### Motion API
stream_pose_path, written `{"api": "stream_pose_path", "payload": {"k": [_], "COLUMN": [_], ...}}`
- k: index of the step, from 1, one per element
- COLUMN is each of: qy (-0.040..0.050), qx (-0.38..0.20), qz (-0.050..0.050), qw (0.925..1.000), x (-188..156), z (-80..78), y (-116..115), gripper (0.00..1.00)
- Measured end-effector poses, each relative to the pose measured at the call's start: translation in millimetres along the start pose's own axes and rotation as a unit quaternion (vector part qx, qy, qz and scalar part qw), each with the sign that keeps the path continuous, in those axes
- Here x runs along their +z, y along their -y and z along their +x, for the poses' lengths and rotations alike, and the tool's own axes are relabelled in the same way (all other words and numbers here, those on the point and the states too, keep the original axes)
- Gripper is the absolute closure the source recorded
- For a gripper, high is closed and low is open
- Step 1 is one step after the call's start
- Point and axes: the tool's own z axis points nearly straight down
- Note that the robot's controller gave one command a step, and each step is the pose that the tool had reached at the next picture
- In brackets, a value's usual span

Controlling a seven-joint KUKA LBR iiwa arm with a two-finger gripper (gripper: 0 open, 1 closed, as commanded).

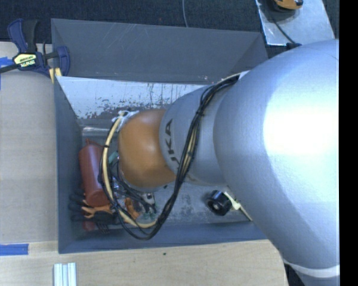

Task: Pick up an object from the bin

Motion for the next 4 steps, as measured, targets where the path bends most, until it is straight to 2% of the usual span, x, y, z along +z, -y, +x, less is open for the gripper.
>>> {"api": "stream_pose_path", "payload": {"k": [4], "qy": [0.0000], "qx": [0.000], "qz": [0.000], "qw": [1.0000], "x": [0.0], "z": [0.0], "y": [0.0], "gripper": [1.00]}}
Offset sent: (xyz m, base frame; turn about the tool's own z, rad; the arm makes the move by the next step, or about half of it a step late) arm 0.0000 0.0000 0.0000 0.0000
